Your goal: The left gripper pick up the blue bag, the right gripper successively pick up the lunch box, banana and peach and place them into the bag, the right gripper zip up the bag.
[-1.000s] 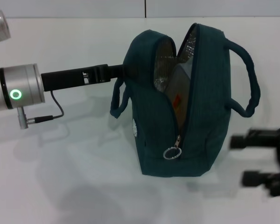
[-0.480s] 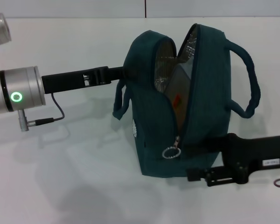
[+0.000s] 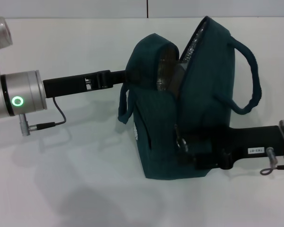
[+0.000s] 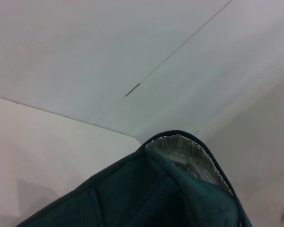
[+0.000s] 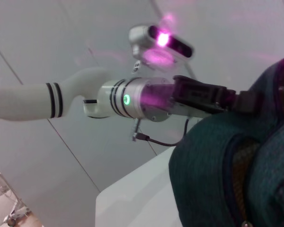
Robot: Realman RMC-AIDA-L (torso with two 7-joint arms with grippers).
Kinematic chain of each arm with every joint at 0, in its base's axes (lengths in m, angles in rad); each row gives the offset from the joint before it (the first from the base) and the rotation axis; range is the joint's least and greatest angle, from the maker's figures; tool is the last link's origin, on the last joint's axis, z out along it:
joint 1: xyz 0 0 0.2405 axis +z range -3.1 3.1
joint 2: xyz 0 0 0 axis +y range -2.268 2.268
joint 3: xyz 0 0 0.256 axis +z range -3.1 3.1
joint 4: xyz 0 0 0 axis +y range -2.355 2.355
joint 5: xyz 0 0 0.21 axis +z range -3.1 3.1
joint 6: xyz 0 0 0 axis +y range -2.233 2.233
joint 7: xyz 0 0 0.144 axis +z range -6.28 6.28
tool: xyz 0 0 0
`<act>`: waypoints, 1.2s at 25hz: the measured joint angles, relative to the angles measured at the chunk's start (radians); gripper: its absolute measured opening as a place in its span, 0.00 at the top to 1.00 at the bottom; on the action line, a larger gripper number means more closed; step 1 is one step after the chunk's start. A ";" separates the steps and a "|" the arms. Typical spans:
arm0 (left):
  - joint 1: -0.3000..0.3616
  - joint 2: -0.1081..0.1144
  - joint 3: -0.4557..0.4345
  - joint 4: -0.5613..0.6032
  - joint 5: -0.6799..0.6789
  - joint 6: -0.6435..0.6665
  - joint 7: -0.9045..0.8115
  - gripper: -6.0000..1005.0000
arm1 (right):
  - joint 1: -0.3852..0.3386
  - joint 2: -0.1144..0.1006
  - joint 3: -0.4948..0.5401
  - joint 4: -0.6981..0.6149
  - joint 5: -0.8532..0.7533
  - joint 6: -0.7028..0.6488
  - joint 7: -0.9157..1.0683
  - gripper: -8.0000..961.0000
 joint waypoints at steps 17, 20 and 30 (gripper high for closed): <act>0.006 0.004 0.000 0.000 -0.013 -0.001 0.001 0.93 | 0.015 0.000 -0.091 0.011 0.051 0.052 0.003 0.32; 0.005 0.005 0.000 0.000 -0.016 -0.002 0.001 0.93 | 0.015 0.000 -0.096 0.011 0.052 0.055 0.003 0.33; 0.009 0.006 0.000 0.000 -0.025 -0.002 0.001 0.93 | -0.015 -0.002 -0.091 0.006 0.099 0.126 0.000 0.47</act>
